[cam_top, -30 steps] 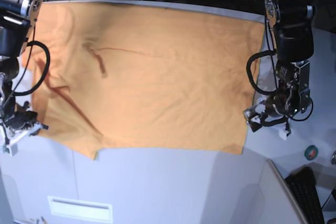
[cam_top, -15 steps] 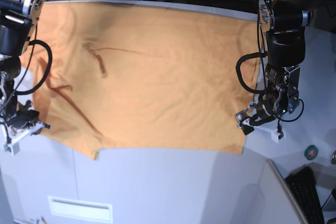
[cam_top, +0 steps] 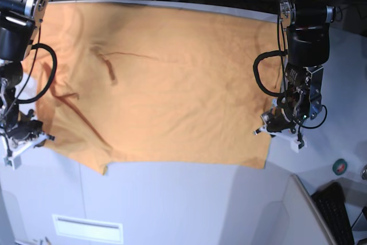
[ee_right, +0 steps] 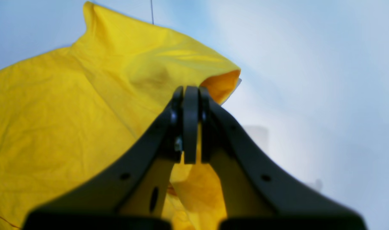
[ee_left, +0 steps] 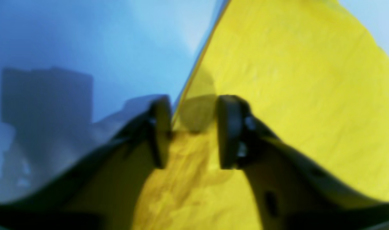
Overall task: Layout the t-shirt on the table in an organized manner, then fold the t-shirt properly
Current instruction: 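Move the left gripper along the shirt edge and regrasp it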
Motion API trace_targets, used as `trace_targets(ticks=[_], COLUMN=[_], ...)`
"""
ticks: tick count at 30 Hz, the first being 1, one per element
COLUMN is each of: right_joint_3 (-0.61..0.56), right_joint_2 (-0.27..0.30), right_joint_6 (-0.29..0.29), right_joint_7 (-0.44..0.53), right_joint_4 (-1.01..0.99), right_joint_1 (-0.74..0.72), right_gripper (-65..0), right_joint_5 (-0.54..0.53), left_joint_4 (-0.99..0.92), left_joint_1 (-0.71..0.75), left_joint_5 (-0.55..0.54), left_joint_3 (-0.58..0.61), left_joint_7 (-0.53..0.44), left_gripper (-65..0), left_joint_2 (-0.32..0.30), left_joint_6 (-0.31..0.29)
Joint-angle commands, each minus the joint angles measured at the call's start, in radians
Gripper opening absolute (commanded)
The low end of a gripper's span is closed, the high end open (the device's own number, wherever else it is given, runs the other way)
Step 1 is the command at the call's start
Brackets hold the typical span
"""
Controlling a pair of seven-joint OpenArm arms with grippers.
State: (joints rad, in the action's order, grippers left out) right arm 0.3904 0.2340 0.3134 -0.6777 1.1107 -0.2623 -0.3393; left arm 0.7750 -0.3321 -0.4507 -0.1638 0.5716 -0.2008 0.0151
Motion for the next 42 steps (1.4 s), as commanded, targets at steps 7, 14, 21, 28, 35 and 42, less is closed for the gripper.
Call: trace_targets(ticks=[7,14,21,28,35,42], right_joint_3=[0.003,0.003,0.003,0.003,0.003,0.003], right_joint_2=[0.017,0.017,0.015,0.015,0.015,0.015], right_joint_6=[0.003,0.003,0.003,0.003,0.003,0.003], right_joint_7=[0.02,0.02,0.02,0.019,0.019,0.017], right_joint_4=[0.013,0.009,0.009,0.009,0.009,0.009], right_joint_1=[-0.025,-0.025,-0.025,-0.025,-0.025,-0.025], right_gripper=[-65.0,-65.0,-65.0,-65.0,-65.0,-65.0], right_joint_5=[-0.011,-0.011,-0.011,-0.011,-0.011,-0.011], left_joint_4=[0.002,0.32,0.496,0.717,0.857,0.86], left_joint_1=[-0.002,0.107,0.21,0.324,0.419,0.48], left_joint_5=[-0.009,-0.004,-0.004,-0.007,-0.007,-0.009], left_joint_3=[0.002,0.002,0.0,-0.001,-0.001,-0.001], left_joint_7=[0.072,0.158,0.255,0.387,0.492,0.52], left_gripper=[-65.0,-65.0,-65.0,-65.0,-65.0,-65.0], left_joint_2=[-0.021,-0.018,-0.019,-0.012,0.027,0.03], left_joint_6=[-0.004,0.001,0.001,0.003,0.003,0.003])
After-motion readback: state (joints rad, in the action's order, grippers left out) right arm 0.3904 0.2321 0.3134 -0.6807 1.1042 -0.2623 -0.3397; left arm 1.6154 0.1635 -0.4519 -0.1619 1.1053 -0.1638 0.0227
